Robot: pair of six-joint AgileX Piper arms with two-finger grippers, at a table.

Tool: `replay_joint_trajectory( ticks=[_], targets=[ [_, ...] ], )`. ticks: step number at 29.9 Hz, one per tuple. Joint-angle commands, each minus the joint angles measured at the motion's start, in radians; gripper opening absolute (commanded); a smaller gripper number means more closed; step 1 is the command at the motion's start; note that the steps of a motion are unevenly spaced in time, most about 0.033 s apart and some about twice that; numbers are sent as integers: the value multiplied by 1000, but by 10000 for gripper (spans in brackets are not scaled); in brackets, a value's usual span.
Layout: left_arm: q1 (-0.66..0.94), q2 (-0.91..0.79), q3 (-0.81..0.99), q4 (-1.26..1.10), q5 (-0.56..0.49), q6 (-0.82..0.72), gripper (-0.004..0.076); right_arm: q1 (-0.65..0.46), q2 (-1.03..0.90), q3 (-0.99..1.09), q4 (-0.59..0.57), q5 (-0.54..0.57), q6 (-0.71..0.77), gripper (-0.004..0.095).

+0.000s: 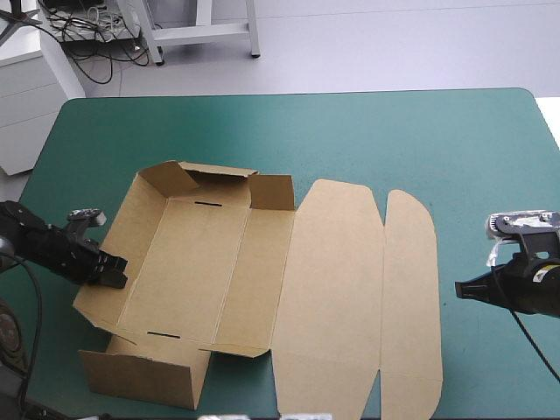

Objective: Fold the box

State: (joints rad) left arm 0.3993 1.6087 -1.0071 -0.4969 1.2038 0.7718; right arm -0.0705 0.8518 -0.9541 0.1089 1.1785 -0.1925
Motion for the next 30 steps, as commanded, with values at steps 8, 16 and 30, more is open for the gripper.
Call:
replay_joint_trajectory(
  ticks=[8,16,30],
  targets=[
    [-361,-34,-291,252,-94,-152,-10,-7,-9,-23,10,-40,-10,-20],
    [-706,-34,-530,643,-166,-261,-10,-7,-9,-23,26,-38,-10,-20],
    [-1165,-34,-591,1069,-392,-327,-10,-7,-9,-23,35,-34,-10,-20]
  ],
)
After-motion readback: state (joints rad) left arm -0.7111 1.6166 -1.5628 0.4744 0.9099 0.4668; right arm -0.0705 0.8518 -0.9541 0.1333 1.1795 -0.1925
